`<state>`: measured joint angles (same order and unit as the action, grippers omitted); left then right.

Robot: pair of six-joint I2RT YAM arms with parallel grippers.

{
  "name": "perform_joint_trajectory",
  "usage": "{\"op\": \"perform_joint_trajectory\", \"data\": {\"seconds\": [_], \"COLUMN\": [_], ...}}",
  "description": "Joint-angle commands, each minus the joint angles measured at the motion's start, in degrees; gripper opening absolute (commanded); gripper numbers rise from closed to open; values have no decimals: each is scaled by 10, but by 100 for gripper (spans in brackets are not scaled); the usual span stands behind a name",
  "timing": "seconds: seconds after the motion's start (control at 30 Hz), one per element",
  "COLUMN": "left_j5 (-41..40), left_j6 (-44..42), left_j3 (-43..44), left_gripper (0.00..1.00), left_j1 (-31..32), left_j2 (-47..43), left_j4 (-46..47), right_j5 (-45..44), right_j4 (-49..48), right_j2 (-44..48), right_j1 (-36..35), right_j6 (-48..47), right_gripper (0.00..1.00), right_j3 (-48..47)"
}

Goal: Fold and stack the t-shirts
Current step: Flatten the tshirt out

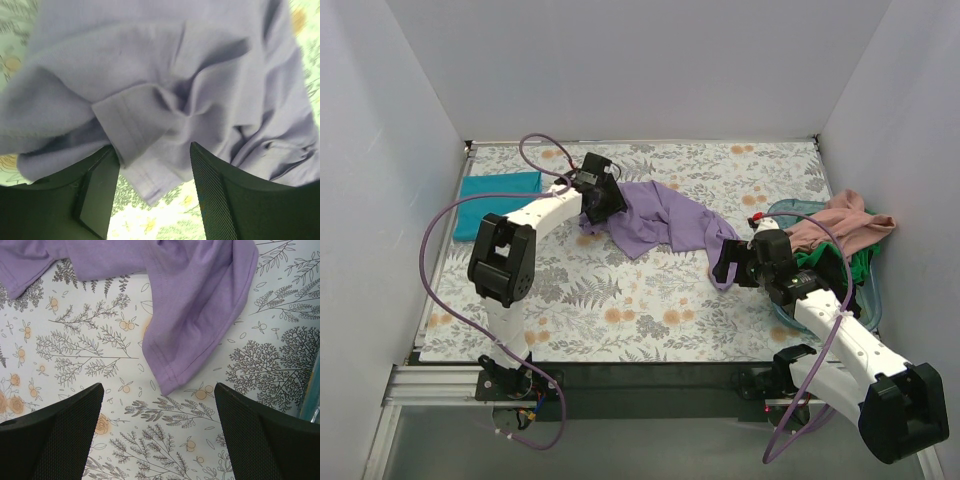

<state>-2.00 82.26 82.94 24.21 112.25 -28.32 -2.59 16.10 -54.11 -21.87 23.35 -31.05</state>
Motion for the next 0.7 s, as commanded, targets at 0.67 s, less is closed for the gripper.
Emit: {"op": "perform_joint_trajectory", "data": {"seconds": [0.67], "left_j5": [-121], "left_j6": [-29], "left_j3": [82], "left_gripper": [56], "left_j1": [0], "left_j2": [4], "left_j4": [-34], "right_j5": [0], "right_j4": [-20], "right_j2": [-6], "right_j1": [-2], "right_j6": [-10], "right_gripper": [98], "right_j3": [1]}}
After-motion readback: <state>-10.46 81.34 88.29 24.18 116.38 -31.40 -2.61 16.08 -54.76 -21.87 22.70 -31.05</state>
